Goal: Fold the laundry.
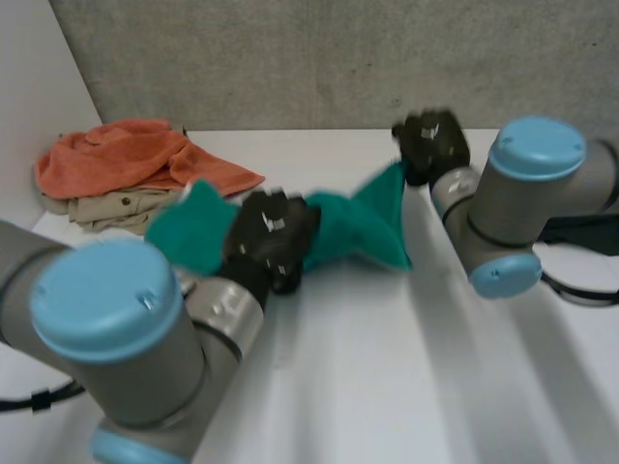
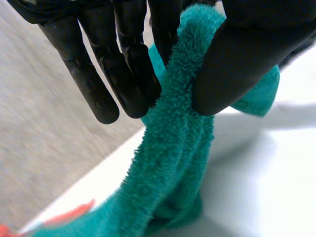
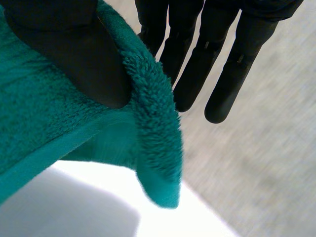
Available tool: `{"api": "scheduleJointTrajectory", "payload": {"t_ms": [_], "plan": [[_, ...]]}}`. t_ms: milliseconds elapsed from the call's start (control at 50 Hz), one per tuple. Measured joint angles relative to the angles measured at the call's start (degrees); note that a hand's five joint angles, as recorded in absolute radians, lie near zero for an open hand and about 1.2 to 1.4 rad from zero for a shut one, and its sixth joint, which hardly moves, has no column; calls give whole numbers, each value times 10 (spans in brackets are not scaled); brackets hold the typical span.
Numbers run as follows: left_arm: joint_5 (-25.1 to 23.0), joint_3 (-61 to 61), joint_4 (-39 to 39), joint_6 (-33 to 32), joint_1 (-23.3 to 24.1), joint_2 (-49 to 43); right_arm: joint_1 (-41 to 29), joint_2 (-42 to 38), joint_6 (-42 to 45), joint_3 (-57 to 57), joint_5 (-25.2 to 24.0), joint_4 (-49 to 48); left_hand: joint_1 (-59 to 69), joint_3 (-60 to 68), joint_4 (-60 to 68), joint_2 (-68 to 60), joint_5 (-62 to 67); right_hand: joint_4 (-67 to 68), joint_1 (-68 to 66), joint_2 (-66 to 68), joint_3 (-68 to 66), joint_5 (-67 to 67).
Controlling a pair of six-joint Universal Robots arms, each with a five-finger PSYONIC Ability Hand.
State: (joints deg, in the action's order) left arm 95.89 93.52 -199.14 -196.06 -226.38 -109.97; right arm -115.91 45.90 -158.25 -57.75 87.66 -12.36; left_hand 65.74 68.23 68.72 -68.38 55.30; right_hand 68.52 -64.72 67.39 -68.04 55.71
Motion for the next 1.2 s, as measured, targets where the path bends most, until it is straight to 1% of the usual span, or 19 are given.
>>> {"api": "scheduleJointTrajectory", "payload": {"t_ms": [60, 80, 100, 180, 200, 240, 280, 320, 440, 480, 540, 600, 640, 680, 780, 820, 860, 1000, 1200], "plan": [[8, 17, 5, 15, 19, -7, 1, -19, 14, -4, 8, 28, -65, -85, -83, 86, -52, 0, 0, 0, 0, 0], [10, 23, 8, 23, 25, -7, 2, -23, 21, -6, 11, 35, -188, -188, -195, 192, -160, 0, 0, 0, 0, 0], [11, 26, 11, 30, 30, -5, 4, -26, 33, -8, 17, 43, -209, -213, -215, 217, -180, -9, 0, -4, 7, -1], [12, 33, 24, 46, 38, 14, 10, -19, 67, -20, 28, 52, -381, -391, -396, 393, -364, -255, 240, -256, 253, -245], [11, 33, 29, 50, 38, 23, 13, -13, 77, -26, 29, 53, -412, -421, -432, 423, -400, -423, 421, -426, 419, -419], [11, 32, 34, 52, 34, 39, 16, 2, 87, -37, 31, 53, -425, -438, -450, 439, -417, -527, 505, -527, 526, -509], [10, 30, 39, 52, 25, 56, 19, 24, 92, -53, 31, 53, -465, -493, -504, 494, -472, -562, 519, -552, 558, -533], [9, 27, 41, 52, 9, 70, 20, 44, 92, -67, 30, 52, -468, -503, -512, 503, -483, -565, 519, -552, 560, -533], [-8, 10, 44, 45, -89, 98, 25, 129, 56, -135, 30, 60, -468, -504, -513, 504, -485, -565, 519, -552, 560, -534], [-37, -3, 48, 40, -142, 98, 29, 154, 40, -155, 29, 71, -468, -504, -513, 504, -485, -565, 519, -552, 560, -533], [-88, -26, 61, 29, -196, 84, 38, 195, 11, -184, 27, 114, -468, -504, -513, 504, -485, -565, 519, -552, 560, -533], [-121, -42, 73, 22, -221, 69, 43, 211, 0, -196, 23, 144, -468, -504, -512, 504, -483, -565, 519, -552, 560, -533], [-176, -81, 112, 1, -251, 27, 50, 231, -9, -216, 3, 212, -466, -502, -510, 502, -474, -565, 519, -552, 560, -533], [-206, -118, 150, -22, -264, -14, 56, 242, -8, -232, -19, 259, -441, -474, -480, 475, -442, -564, 518, -551, 559, -531], [-239, -225, 241, -92, -277, -125, 81, 269, 22, -297, -87, 333, -381, -408, -411, 411, -375, -503, 468, -493, 499, -471], [-240, -231, 245, -95, -277, -131, 83, 271, 24, -301, -91, 334, -381, -408, -411, 411, -375, -503, 468, -493, 498, -470], [-242, -293, 280, -134, -280, -194, 100, 284, 46, -349, -119, 330, -381, -405, -406, 407, -370, -497, 464, -492, 493, -463], [-233, -370, 293, -170, -280, -273, 112, 291, 55, -439, -131, 222, -381, -405, -406, 407, -369, -498, 466, -493, 494, -474], [-194, -429, 288, -175, -268, -329, 96, 258, -14, -475, -125, 92, -381, -405, -406, 407, -370, -497, 464, -492, 493, -471]]}}
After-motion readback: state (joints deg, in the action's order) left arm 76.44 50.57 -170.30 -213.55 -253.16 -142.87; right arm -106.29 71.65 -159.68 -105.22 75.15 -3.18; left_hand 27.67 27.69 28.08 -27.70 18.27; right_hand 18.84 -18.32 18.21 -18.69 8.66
